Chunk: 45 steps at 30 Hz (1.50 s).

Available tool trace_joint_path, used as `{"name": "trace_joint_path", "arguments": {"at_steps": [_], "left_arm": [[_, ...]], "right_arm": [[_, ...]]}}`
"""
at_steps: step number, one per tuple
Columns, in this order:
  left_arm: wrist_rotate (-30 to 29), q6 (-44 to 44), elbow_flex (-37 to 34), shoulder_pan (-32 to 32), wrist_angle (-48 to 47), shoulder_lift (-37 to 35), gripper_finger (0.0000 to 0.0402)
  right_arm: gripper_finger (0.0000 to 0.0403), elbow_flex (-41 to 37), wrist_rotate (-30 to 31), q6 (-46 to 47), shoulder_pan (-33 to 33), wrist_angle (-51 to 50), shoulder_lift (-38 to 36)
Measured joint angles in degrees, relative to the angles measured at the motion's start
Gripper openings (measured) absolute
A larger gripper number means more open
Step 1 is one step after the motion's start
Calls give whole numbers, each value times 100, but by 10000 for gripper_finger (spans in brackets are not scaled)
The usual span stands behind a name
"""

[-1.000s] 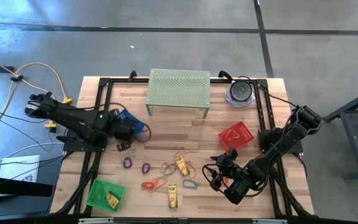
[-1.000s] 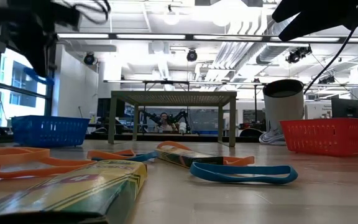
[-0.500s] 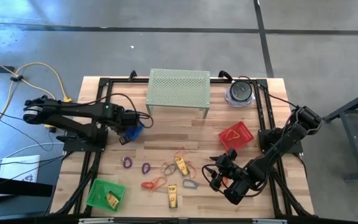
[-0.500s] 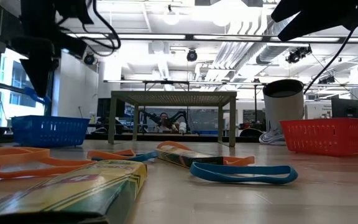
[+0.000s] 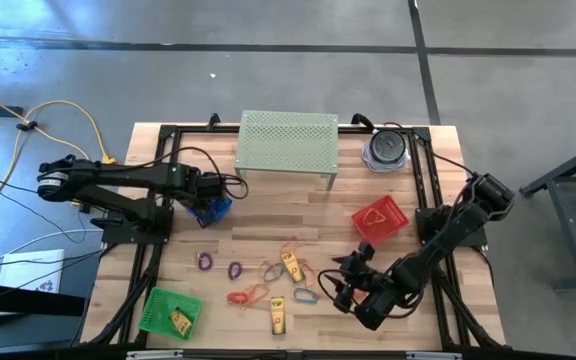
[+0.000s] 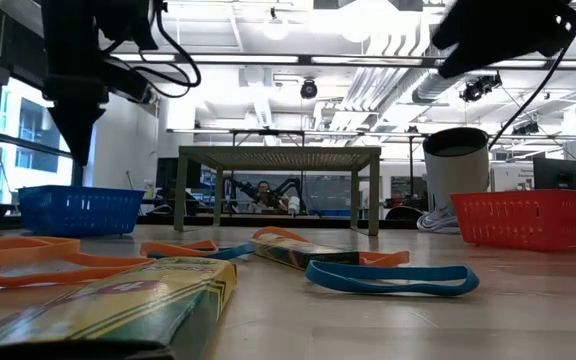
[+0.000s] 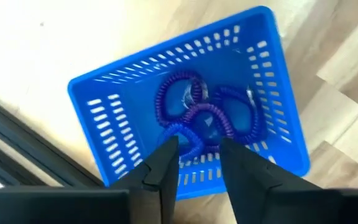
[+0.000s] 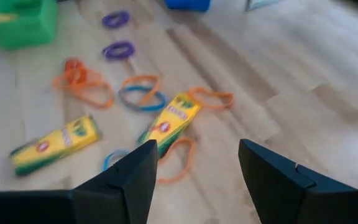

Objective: Pick & Place Office Desk Supplies
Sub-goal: Put the orange rubberband into the red bin

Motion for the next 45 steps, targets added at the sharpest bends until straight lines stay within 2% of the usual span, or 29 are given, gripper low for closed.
{"name": "trace_joint_path", "arguments": {"at_steps": [5,12,15,18,23,28,30,38,45], "left_arm": [[139,-223,68,2,-8,0,119],[1391,-450,361,-86,196,-6,120],[1831,-339,360,-352,610,-4,120],[2000,154,361,-788,1384,-4,120],[1818,935,256,-1624,2969,-4,120],[848,1291,-305,-2348,4519,57,120],[558,1293,-536,-2522,4863,125,120],[390,1290,-1344,-2833,6559,802,120],[376,1426,-1442,-2769,7752,1751,120]], "right_arm": [[215,-1,-94,-330,14,183,79],[215,-2,-160,-470,-75,277,132],[215,-2,-162,-491,-105,292,132],[215,-2,-164,-509,-103,294,132],[215,-2,-166,-567,-100,301,132],[215,-2,-168,-641,-96,301,132],[215,-2,-169,-657,-96,303,132],[215,-2,-168,-700,-96,315,126],[215,-2,-164,-769,-96,401,123]]}}
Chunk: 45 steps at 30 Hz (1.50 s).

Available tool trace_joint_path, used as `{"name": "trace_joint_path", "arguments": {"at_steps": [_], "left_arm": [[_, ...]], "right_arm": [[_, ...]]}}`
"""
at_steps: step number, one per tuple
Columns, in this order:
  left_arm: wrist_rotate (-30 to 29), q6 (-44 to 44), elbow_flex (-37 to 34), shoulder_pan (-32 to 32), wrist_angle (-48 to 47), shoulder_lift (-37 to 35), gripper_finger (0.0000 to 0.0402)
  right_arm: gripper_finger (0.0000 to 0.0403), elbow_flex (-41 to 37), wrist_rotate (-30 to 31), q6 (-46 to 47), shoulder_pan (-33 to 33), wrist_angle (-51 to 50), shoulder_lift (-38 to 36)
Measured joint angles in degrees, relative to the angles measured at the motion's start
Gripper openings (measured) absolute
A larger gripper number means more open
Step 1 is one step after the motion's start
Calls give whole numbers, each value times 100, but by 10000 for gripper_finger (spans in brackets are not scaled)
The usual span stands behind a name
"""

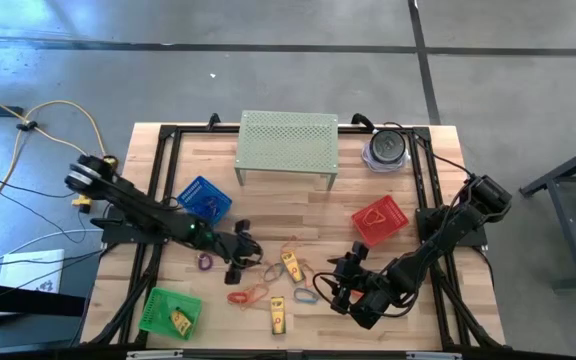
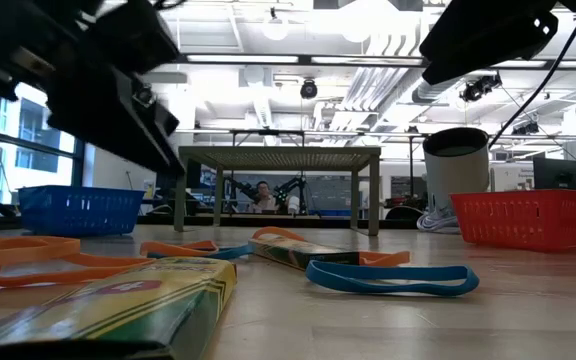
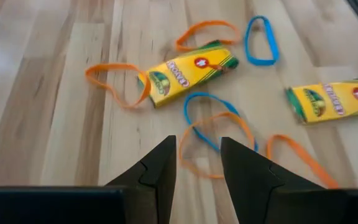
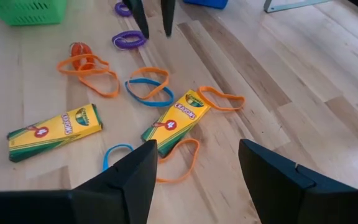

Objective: Pick & Place Office Desk Supplies
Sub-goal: Put the orange rubberband into the red bin

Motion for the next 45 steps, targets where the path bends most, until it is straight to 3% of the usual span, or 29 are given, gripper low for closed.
{"name": "trace_joint_path", "arguments": {"at_steps": [10,34,38,45], "left_arm": [[3,19,4,153,1354,1333,120],[99,295,1,135,1212,1529,118],[189,298,3,166,1191,1528,96],[78,650,3,130,1177,1528,10]], "right_arm": [[215,2,-21,-29,1,20,0],[215,2,-23,-36,0,51,0],[215,2,-23,-36,0,51,0],[215,2,-23,-13,0,50,0]]}}
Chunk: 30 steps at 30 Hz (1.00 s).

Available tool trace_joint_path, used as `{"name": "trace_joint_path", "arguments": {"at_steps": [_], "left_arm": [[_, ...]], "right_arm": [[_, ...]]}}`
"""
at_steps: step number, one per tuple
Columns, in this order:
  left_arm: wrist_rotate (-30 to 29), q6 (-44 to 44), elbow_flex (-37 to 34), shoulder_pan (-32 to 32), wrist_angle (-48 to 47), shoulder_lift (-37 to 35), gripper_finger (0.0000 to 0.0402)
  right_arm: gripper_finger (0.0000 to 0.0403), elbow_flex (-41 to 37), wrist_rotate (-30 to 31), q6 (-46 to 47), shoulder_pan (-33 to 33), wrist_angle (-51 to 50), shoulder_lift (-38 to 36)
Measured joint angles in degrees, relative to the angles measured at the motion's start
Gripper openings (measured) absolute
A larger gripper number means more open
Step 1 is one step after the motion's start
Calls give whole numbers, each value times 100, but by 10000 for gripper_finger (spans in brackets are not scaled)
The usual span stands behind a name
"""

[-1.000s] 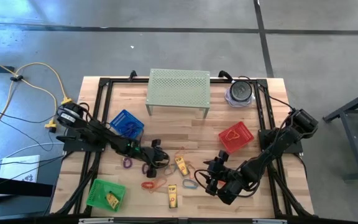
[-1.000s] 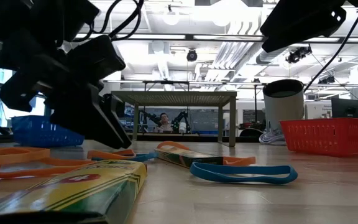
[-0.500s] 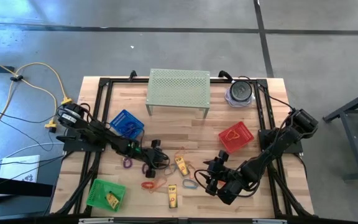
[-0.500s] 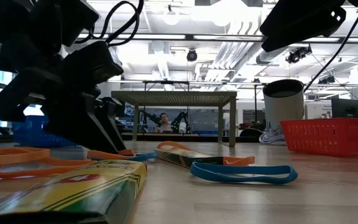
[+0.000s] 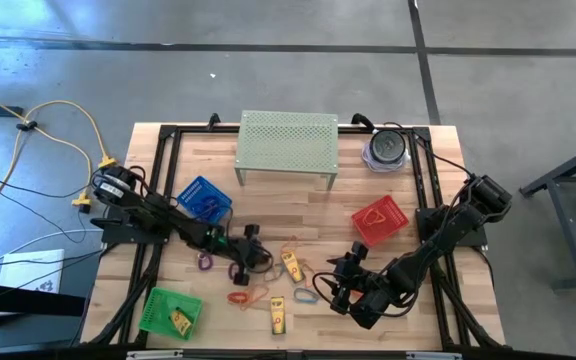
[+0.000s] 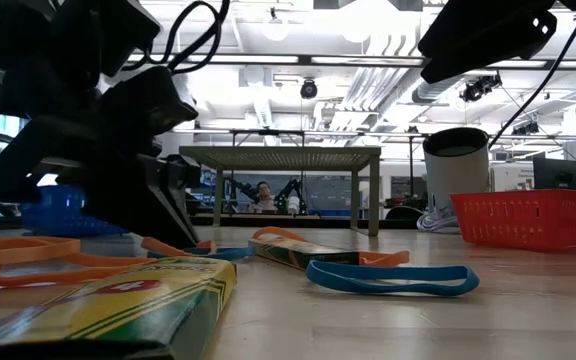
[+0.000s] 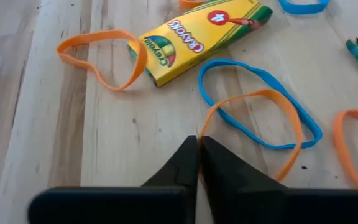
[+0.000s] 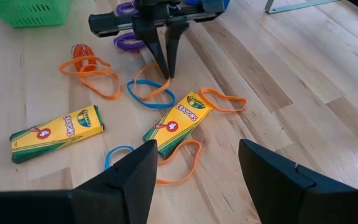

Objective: Pick & Place Office Desk Supplies
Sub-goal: Put the orange rubberband into the red bin

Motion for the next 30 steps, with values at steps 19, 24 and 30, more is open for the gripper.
{"name": "trace_joint_path", "arguments": {"at_steps": [19,24,30], "left_arm": [[-712,507,85,-415,19,-935,0],[-1484,714,191,-503,12,-1084,0],[-1937,533,655,-536,21,-1093,0]], "right_arm": [[215,-2,-2,39,0,42,0],[215,-4,78,35,-22,495,0],[215,-4,493,19,-175,1154,0]]}}
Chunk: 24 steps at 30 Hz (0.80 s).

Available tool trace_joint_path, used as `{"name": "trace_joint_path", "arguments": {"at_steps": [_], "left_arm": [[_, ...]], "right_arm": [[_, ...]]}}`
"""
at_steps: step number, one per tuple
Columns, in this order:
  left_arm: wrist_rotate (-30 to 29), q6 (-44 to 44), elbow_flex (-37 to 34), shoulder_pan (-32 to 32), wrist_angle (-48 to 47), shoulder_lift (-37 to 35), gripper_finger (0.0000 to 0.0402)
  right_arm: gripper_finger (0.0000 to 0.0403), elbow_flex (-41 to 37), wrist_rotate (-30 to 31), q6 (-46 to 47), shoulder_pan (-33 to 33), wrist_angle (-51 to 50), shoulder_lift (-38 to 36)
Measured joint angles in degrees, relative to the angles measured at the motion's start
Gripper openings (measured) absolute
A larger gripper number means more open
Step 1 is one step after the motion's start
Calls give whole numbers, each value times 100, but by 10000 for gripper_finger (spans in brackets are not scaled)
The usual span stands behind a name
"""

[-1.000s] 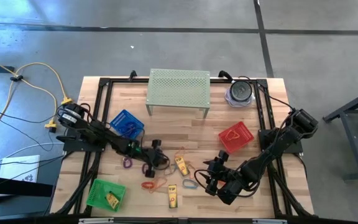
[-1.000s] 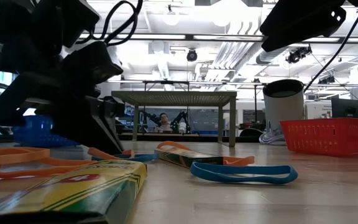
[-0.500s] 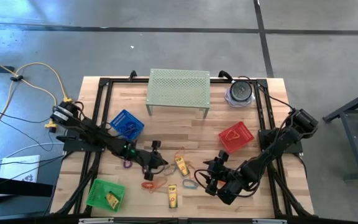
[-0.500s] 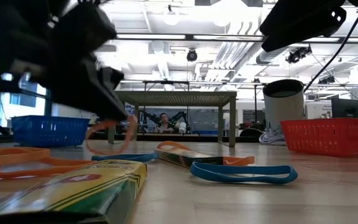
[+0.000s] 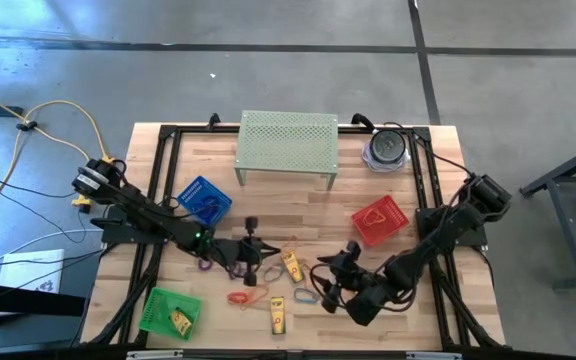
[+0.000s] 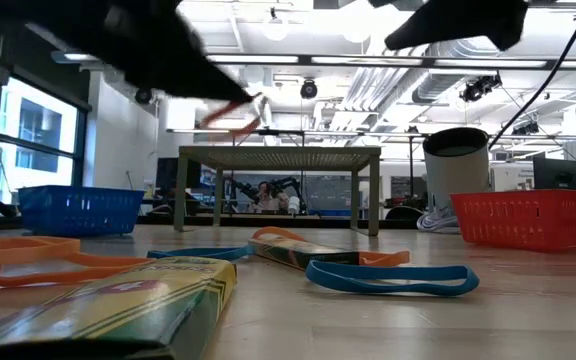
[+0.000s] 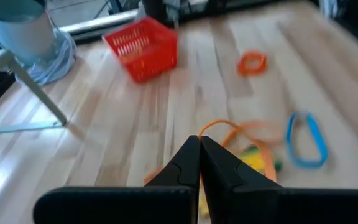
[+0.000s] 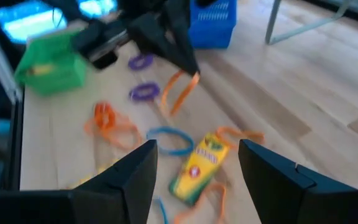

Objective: Pick & Place Office Desk Supplies
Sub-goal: Put the orange rubberband into the red bin

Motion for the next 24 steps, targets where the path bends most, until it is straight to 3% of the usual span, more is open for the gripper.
{"name": "trace_joint_path", "arguments": {"at_steps": [11,18,24], "left_arm": [[90,-265,376,-107,33,1,0],[83,-41,375,-95,104,166,0],[83,23,372,-95,245,168,0]], "right_arm": [[215,0,-74,-135,-402,480,387],[215,0,-636,-1441,-518,1903,669],[215,2,-679,-1652,-577,2161,669]]}}
